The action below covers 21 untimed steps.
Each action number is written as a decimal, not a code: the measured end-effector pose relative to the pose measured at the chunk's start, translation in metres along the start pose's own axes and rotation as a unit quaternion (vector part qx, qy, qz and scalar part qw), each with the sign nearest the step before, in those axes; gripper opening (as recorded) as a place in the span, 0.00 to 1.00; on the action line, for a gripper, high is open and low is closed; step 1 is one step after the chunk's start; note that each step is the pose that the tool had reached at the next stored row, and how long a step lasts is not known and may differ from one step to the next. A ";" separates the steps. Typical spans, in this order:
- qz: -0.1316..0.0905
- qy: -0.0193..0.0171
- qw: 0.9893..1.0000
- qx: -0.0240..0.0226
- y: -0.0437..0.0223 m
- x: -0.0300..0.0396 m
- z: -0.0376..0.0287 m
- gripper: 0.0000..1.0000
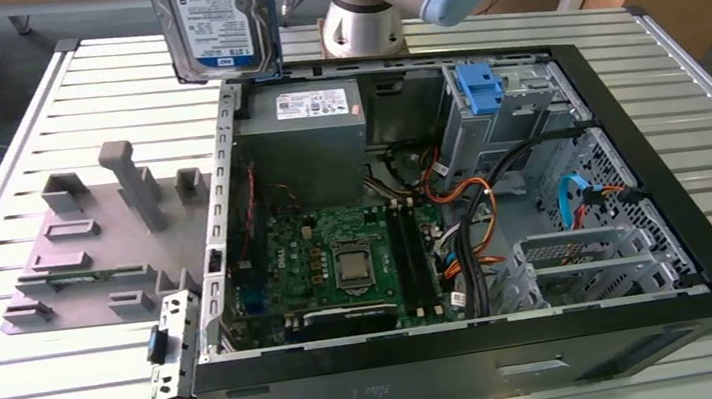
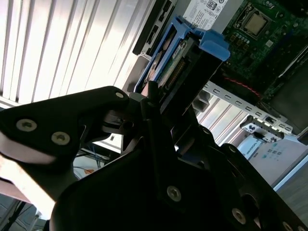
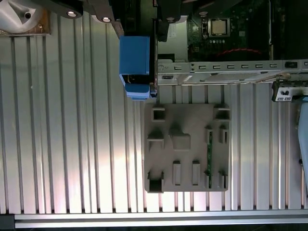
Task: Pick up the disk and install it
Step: 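Pick up the disk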
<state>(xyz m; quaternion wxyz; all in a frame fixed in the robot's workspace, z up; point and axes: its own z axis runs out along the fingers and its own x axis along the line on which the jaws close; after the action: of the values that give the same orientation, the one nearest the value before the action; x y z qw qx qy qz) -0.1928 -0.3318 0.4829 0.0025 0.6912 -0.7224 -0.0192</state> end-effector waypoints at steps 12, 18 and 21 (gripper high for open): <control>0.000 0.000 1.000 0.000 -0.0239 -0.0010 -0.0007 0.35; 0.000 0.000 1.000 0.000 -0.0367 -0.0015 -0.0011 0.35; 0.000 0.000 1.000 0.000 -0.0426 -0.0018 -0.0013 0.35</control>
<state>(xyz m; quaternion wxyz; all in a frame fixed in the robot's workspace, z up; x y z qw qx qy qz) -0.1502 -0.3320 0.4828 0.0025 0.6912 -0.7224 -0.0192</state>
